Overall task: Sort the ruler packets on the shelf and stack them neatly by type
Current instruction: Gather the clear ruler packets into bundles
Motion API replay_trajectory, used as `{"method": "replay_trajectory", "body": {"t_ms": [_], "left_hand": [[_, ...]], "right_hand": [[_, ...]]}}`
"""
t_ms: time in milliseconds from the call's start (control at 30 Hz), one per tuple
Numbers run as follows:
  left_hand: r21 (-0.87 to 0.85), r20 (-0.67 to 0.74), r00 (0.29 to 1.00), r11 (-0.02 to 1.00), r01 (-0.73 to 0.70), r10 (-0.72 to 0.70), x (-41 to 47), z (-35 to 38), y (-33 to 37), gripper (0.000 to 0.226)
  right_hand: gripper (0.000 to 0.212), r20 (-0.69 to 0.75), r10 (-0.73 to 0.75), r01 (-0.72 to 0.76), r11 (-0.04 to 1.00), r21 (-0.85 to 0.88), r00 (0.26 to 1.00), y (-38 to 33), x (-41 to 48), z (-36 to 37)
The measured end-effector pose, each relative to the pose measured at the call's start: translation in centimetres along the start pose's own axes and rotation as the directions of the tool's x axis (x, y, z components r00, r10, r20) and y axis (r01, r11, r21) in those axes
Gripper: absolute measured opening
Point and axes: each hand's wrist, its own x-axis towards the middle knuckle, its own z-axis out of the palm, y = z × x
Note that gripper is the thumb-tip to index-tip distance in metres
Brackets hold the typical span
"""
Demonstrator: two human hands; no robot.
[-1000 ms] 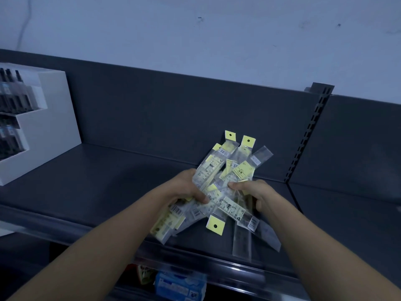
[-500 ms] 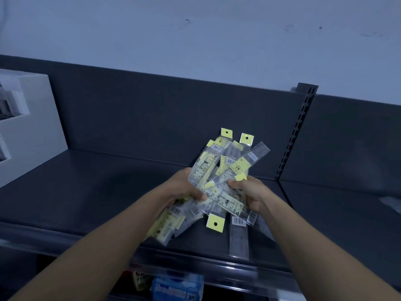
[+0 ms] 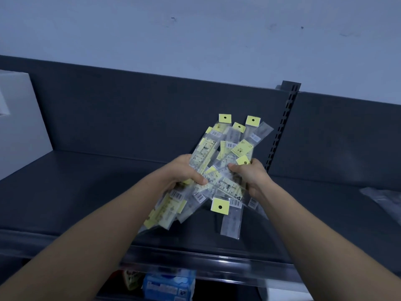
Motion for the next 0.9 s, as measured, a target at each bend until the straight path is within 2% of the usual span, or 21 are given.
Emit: {"method": "replay_trajectory", "body": {"t_ms": [133,267,433,500,567,633,733,900], "left_hand": [[0.186,0.016,0.992,0.975,0.119,-0.124,-0.9,1.4,-0.6,0.040],[0.339,0.008,0.978,0.921,0.192,-0.207,-1.8,2.4,-2.1,0.046],[0.458,-0.019,0.970,0.860,0.224,-0.242,-3.1,2.9,-1.7,0.049],[0.552,-0.028,0.963,0.799,0.238,-0.268,-3.4,3.1,-1.3,0.059],[0.694,-0.094,0.952,0.666,0.272,-0.291,-3.8,3.4,-1.1,0.073],[0.768,-0.142,0.950,0.575,0.282,-0.277,-4.1,3.8,-0.8,0.075],[0.754,-0.154,0.943,0.582,0.306,-0.296,-4.2,4.0,-0.5,0.068],[0.659,-0.153,0.932,0.668,0.345,-0.330,-4.2,3.8,-1.0,0.061]], "right_hand": [[0.037,0.043,0.097,-0.092,0.990,-0.106,0.994,1.4,-0.2,-0.3],[0.024,0.076,0.120,-0.108,0.984,-0.138,0.990,3.4,-0.3,0.0],[0.027,0.073,0.145,-0.133,0.980,-0.149,0.987,4.6,0.2,0.3],[0.029,0.065,0.143,-0.132,0.979,-0.157,0.988,5.0,0.3,0.2],[0.033,0.067,0.148,-0.137,0.979,-0.151,0.987,5.4,0.6,0.2],[0.033,0.083,0.149,-0.136,0.980,-0.148,0.985,5.6,0.6,0.3],[0.024,0.096,0.148,-0.133,0.981,-0.142,0.984,5.7,0.6,0.2],[0.029,0.111,0.163,-0.149,0.981,-0.121,0.980,5.9,0.8,0.0]]}}
